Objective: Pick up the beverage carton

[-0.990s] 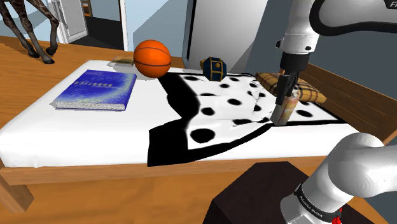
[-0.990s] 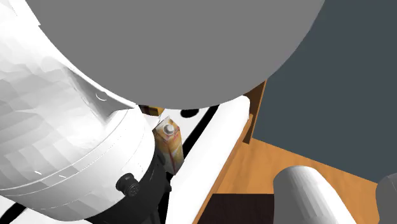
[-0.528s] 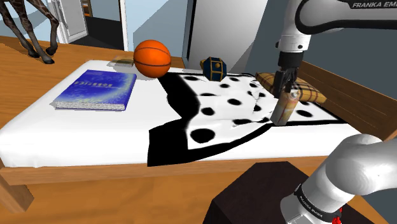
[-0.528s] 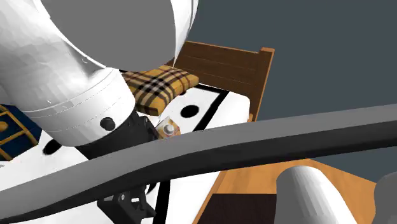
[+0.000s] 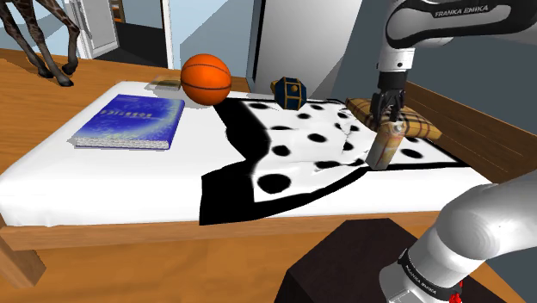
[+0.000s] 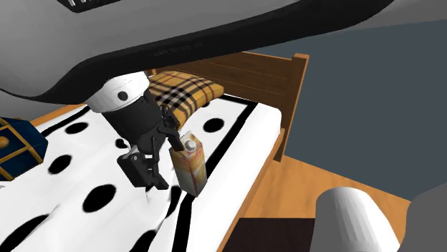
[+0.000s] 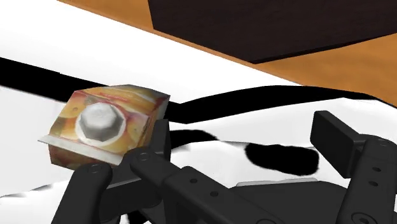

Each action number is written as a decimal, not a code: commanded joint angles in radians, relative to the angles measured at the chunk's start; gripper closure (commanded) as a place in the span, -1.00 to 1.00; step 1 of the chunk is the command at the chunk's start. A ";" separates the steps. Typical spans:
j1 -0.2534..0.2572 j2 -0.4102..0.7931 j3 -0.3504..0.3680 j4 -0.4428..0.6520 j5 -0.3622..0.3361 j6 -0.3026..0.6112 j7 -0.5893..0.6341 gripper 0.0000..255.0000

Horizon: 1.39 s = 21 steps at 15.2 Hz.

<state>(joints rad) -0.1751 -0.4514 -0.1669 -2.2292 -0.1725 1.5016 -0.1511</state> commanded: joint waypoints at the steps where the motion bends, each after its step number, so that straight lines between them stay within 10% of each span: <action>1: -0.024 0.073 -0.036 0.059 -0.012 -0.001 -0.016 -1.00; 8: -0.093 0.277 -0.137 0.226 -0.021 -0.011 -0.059 -1.00; 17: -0.096 0.291 -0.143 0.138 -0.021 0.090 -0.049 -1.00; 18: -0.096 0.291 -0.143 0.139 -0.021 0.089 -0.050 1.00; 21: -0.096 0.291 -0.144 0.140 -0.021 0.089 -0.050 1.00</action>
<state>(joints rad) -0.2707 -0.1610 -0.3102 -2.0884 -0.1929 1.5900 -0.2012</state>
